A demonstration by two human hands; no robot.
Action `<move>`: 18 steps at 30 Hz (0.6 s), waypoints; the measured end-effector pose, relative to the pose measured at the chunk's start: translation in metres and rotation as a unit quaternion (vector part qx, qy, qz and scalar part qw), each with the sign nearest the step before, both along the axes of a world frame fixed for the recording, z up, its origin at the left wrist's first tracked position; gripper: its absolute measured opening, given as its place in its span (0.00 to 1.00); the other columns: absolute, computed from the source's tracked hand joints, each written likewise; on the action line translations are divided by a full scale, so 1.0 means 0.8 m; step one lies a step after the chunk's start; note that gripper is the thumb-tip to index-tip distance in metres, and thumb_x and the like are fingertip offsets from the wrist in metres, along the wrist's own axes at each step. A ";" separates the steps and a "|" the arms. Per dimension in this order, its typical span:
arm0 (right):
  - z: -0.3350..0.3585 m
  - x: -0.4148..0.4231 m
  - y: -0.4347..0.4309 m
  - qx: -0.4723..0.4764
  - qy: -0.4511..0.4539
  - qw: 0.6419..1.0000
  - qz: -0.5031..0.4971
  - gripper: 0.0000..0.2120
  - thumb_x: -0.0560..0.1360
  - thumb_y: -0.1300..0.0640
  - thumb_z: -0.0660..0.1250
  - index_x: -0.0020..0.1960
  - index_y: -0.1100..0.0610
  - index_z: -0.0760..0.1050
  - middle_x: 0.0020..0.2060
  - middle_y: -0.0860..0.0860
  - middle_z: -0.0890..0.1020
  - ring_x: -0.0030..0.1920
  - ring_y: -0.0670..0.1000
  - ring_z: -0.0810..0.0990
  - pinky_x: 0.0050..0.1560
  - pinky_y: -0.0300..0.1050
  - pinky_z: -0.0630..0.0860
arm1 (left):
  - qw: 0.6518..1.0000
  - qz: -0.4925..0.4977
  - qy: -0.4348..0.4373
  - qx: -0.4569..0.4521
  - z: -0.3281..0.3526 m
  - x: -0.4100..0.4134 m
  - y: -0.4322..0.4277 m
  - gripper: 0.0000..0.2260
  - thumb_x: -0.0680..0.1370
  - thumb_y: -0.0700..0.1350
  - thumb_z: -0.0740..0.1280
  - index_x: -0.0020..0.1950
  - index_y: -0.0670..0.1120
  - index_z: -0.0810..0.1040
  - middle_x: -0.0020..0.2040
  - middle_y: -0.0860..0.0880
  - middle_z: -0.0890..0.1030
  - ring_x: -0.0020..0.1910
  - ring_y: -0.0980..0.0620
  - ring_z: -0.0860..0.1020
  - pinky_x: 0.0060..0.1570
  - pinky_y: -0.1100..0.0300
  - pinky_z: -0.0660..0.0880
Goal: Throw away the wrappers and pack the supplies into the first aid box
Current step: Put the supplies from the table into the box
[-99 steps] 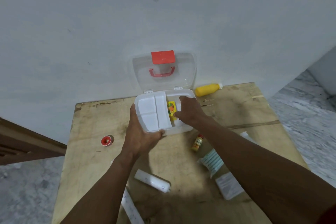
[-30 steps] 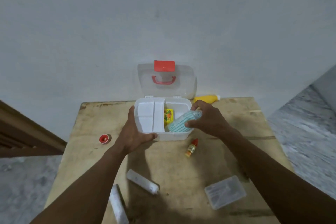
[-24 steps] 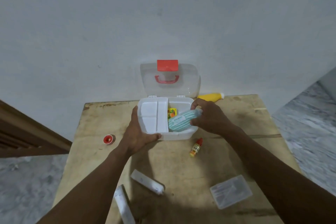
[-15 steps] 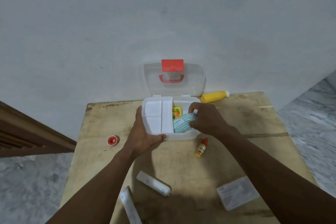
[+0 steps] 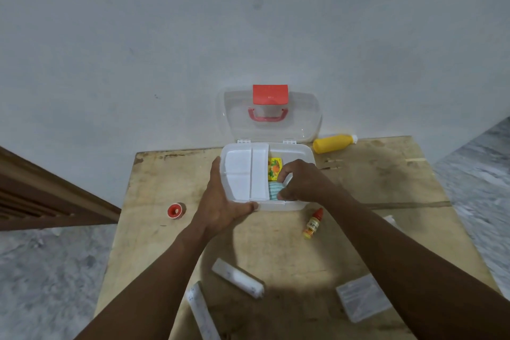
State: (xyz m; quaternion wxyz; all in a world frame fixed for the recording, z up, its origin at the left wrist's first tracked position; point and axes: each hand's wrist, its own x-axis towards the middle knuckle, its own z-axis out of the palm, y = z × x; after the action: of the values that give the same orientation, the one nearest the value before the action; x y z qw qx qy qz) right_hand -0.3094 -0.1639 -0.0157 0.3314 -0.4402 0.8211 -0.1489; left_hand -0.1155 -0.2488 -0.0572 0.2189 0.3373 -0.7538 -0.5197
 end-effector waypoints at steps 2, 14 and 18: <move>-0.004 0.004 -0.004 -0.004 -0.012 1.000 -0.002 0.16 0.64 0.58 0.80 0.49 0.57 0.82 0.47 0.50 0.79 0.45 0.48 0.75 0.37 0.36 0.68 | 1.000 0.002 -0.005 0.001 -0.001 0.000 0.000 0.47 0.62 0.44 0.83 0.73 0.52 0.58 0.63 0.58 0.71 0.61 0.62 0.73 0.54 0.67 0.76; -0.019 0.023 -0.016 0.008 -0.003 1.000 -0.022 0.16 0.66 0.60 0.79 0.49 0.66 0.81 0.48 0.58 0.84 0.52 0.58 0.82 0.52 0.47 0.78 | 1.000 0.013 0.004 0.012 0.001 0.000 0.001 0.47 0.61 0.46 0.82 0.72 0.54 0.59 0.63 0.57 0.72 0.63 0.59 0.73 0.56 0.60 0.77; -0.024 0.026 -0.019 0.005 0.008 0.999 -0.045 0.16 0.65 0.58 0.80 0.48 0.63 0.80 0.45 0.58 0.84 0.48 0.57 0.82 0.52 0.51 0.80 | 1.000 0.012 0.008 0.009 0.002 0.000 0.003 0.46 0.60 0.47 0.81 0.72 0.53 0.59 0.63 0.56 0.72 0.62 0.59 0.73 0.55 0.62 0.77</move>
State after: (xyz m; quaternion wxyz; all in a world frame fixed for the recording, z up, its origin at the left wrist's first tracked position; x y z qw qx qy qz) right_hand -0.2889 -0.1793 -0.0347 0.3199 -0.4023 0.8435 -0.1562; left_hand -0.1155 -0.2463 -0.0554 0.2277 0.3440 -0.7435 -0.5263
